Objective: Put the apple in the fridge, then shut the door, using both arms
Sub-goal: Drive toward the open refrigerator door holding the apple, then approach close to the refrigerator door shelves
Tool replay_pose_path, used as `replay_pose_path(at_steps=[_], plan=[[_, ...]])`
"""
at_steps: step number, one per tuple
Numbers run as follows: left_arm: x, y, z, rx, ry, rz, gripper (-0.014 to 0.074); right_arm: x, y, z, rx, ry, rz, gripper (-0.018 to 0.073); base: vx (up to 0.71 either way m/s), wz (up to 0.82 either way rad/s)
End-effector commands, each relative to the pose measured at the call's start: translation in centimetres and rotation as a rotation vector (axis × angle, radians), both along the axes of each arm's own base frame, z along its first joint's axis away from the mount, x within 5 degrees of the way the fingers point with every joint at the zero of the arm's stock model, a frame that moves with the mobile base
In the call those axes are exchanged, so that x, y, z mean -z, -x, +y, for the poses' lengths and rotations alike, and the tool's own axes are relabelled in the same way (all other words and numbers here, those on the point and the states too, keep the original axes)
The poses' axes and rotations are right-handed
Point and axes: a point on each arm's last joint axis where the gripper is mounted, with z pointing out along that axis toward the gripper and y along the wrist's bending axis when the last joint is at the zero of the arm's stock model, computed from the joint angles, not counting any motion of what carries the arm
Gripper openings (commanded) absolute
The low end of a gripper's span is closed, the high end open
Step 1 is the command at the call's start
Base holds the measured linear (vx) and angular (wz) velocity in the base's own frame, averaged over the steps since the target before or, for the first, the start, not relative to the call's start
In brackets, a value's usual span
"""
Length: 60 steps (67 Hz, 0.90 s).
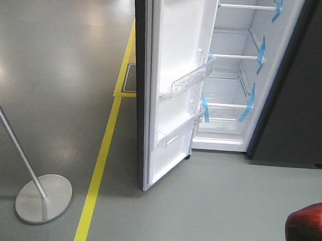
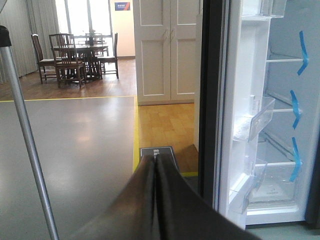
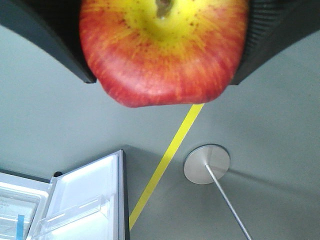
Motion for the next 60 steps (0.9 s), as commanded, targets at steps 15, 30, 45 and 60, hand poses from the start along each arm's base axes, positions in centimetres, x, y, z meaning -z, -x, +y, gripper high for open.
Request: replay_pose_path(at_steps=[15, 30, 45, 60], plan=[[-1.26, 0.25, 0.01, 0.000, 0.009, -0.099, -0.0006, -1.27, -0.36, 0.10, 0.008, -0.033, -0.081, 0.0132, 0.10, -0.01], [-1.26, 0.25, 0.01, 0.000, 0.009, -0.099, -0.0006, -1.27, -0.36, 0.10, 0.008, -0.033, -0.081, 0.0132, 0.10, -0.04], [-1.26, 0.25, 0.01, 0.000, 0.009, -0.099, -0.0006, -1.27, -0.36, 0.10, 0.008, -0.033, -0.081, 0.0132, 0.09, -0.02], [-1.26, 0.25, 0.01, 0.000, 0.009, -0.099, -0.0006, -1.27, -0.36, 0.10, 0.008, -0.033, -0.081, 0.0132, 0.09, 0.00]])
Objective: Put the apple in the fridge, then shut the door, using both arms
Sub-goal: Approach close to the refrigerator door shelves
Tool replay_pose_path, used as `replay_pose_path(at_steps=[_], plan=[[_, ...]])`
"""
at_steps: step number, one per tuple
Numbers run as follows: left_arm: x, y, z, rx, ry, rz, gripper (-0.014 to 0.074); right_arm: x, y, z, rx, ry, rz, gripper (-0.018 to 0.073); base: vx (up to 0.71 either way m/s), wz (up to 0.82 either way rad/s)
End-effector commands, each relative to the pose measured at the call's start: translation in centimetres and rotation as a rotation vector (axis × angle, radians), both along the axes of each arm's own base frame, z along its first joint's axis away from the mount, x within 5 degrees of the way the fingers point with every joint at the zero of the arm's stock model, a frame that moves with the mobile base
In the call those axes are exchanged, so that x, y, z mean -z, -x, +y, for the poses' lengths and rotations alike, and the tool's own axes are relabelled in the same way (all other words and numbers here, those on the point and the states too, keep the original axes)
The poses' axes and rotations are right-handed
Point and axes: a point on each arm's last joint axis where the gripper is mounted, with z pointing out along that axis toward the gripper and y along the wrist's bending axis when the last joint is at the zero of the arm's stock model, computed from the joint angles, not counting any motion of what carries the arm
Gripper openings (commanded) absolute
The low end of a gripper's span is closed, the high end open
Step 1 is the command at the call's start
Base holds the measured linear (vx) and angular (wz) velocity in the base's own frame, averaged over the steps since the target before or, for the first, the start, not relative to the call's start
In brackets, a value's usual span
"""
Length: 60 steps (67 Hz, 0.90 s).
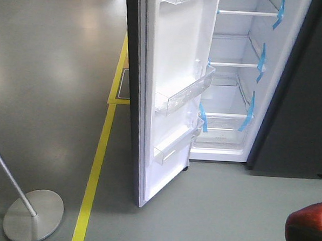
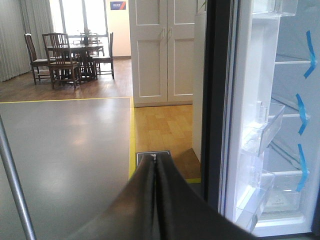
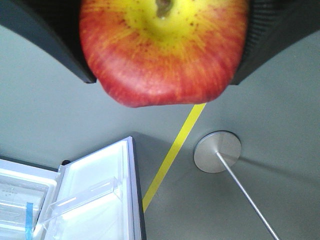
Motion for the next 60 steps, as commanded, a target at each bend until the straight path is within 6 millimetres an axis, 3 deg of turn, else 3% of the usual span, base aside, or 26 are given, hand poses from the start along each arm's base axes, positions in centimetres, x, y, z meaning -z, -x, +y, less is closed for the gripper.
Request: replay_pose_path(at_steps=[1, 60], plan=[[-1.26, 0.25, 0.01, 0.000, 0.009, -0.099, -0.0006, -1.27, -0.36, 0.10, 0.008, -0.033, -0.081, 0.0132, 0.09, 0.00], [-1.26, 0.25, 0.01, 0.000, 0.009, -0.099, -0.0006, -1.27, -0.36, 0.10, 0.008, -0.033, -0.081, 0.0132, 0.09, 0.00]])
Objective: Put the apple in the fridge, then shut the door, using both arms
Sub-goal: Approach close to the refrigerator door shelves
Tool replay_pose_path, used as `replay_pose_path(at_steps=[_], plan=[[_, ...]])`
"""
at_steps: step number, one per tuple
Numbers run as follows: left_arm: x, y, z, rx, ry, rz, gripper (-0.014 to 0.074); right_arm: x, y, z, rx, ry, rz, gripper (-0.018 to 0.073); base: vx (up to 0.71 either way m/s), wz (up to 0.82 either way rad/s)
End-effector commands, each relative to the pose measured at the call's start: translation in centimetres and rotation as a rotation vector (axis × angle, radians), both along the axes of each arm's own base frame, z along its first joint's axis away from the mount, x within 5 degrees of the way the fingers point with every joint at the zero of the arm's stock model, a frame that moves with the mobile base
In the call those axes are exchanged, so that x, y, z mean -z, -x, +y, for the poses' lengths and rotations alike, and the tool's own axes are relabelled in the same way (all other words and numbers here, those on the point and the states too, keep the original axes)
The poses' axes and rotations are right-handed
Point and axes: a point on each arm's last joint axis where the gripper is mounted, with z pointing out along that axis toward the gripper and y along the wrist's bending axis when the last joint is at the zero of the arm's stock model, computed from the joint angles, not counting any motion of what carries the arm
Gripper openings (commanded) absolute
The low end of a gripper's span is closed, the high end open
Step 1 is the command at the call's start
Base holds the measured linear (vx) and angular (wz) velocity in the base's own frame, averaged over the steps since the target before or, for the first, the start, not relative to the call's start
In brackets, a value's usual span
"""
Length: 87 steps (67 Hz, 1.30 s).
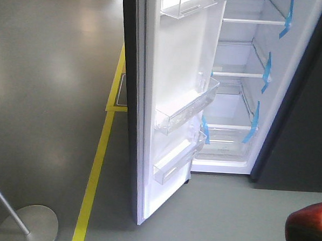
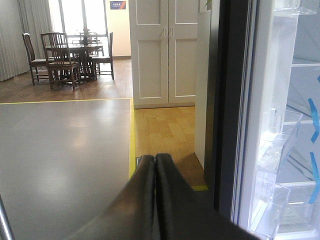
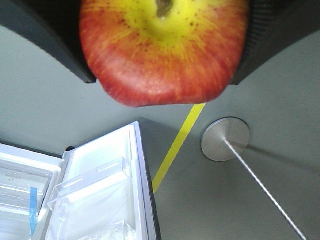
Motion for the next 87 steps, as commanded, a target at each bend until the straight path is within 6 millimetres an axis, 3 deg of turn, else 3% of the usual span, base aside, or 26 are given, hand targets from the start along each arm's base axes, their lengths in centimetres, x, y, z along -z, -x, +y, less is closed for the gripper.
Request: replay_pose_path(at_steps=[1, 87], plan=[[-1.26, 0.25, 0.01, 0.000, 0.009, -0.099, -0.0006, -1.27, -0.36, 0.10, 0.008, -0.033, -0.081, 0.0132, 0.10, 0.01], [-1.26, 0.25, 0.01, 0.000, 0.009, -0.099, -0.0006, -1.27, -0.36, 0.10, 0.008, -0.033, -0.081, 0.0132, 0.10, 0.01]])
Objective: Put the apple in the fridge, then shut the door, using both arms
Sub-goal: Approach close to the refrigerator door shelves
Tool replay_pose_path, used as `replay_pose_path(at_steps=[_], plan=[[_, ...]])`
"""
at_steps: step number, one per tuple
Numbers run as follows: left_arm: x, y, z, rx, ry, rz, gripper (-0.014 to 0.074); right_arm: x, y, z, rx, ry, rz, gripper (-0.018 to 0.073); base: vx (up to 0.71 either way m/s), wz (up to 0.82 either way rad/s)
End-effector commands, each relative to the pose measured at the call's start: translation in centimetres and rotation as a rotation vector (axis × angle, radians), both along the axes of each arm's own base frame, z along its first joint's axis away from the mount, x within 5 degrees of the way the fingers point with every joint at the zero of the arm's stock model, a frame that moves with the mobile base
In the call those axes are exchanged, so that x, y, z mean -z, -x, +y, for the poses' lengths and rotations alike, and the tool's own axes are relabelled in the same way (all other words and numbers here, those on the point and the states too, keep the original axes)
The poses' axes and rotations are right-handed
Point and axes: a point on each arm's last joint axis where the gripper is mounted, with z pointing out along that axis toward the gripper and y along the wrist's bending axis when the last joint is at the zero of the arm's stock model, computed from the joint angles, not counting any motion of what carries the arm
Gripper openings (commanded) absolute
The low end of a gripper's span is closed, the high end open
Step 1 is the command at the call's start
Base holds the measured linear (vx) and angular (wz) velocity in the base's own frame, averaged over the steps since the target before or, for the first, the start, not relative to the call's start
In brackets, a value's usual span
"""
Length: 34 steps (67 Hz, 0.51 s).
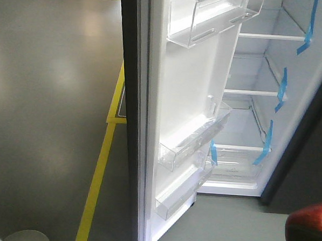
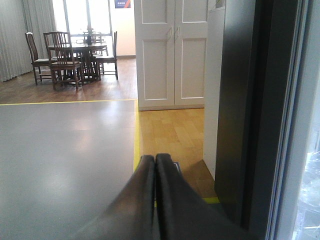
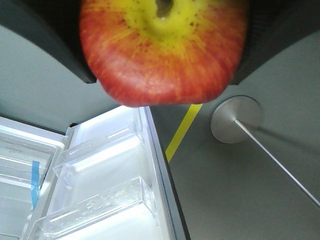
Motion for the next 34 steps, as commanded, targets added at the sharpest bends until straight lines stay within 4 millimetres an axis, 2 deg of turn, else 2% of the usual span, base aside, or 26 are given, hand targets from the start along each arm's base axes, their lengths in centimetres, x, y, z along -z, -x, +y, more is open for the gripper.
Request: replay_pose_path(at_steps=[1, 34], plan=[[-1.26, 0.25, 0.01, 0.000, 0.009, -0.099, -0.0006, -1.27, -0.36, 0.10, 0.008, -0.033, -0.081, 0.0132, 0.09, -0.01], [-1.26, 0.25, 0.01, 0.000, 0.009, -0.099, -0.0006, -1.27, -0.36, 0.10, 0.008, -0.033, -0.081, 0.0132, 0.08, -0.04]])
